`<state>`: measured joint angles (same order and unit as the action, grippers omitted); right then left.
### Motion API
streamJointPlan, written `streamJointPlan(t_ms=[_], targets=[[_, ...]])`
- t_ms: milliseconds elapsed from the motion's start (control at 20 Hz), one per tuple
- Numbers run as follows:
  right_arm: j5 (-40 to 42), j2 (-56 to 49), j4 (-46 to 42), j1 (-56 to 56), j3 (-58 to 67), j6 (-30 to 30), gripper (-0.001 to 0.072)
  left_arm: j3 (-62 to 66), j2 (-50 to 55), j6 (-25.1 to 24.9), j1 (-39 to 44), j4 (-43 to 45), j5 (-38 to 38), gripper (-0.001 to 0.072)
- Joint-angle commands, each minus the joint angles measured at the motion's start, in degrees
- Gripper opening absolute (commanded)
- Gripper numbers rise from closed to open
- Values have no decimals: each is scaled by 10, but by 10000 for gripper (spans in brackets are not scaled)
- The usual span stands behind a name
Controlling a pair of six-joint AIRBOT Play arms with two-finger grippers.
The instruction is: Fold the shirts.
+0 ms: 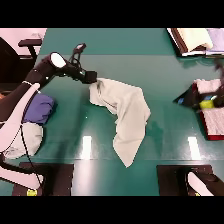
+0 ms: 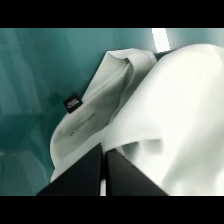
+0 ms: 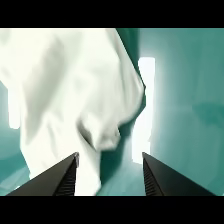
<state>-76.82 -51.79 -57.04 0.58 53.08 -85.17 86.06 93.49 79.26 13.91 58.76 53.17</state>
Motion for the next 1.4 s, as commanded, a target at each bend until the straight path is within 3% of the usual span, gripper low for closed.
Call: streamJointPlan(t_ms=[0, 300, 650, 700, 800, 950, 1100, 1350], targets=[[69, -25, 61, 19, -164, 0, 461, 14, -5, -1, -20, 26, 15, 25], [192, -167, 205, 129, -196, 101, 460, 14, -5, -1, -20, 26, 29, 25], [212, -286, 194, 187, -74, 109, 441, 14, -5, 0, -20, 26, 31, 25], [212, -297, 195, 192, -61, 110, 352, 14, -5, 0, -20, 26, 31, 25], [214, -311, 195, 203, -40, 134, 41, 14, -7, 0, -20, 26, 35, 25], [215, -290, 184, 198, 0, 137, 14, 16, -36, 0, -23, 31, 33, 24], [200, -216, 118, 156, 62, 118, 13, 43, -111, 0, -28, 76, 32, 24], [86, -62, 88, 57, 219, 116, 13, 127, -282, -2, -28, 99, 34, 24]])
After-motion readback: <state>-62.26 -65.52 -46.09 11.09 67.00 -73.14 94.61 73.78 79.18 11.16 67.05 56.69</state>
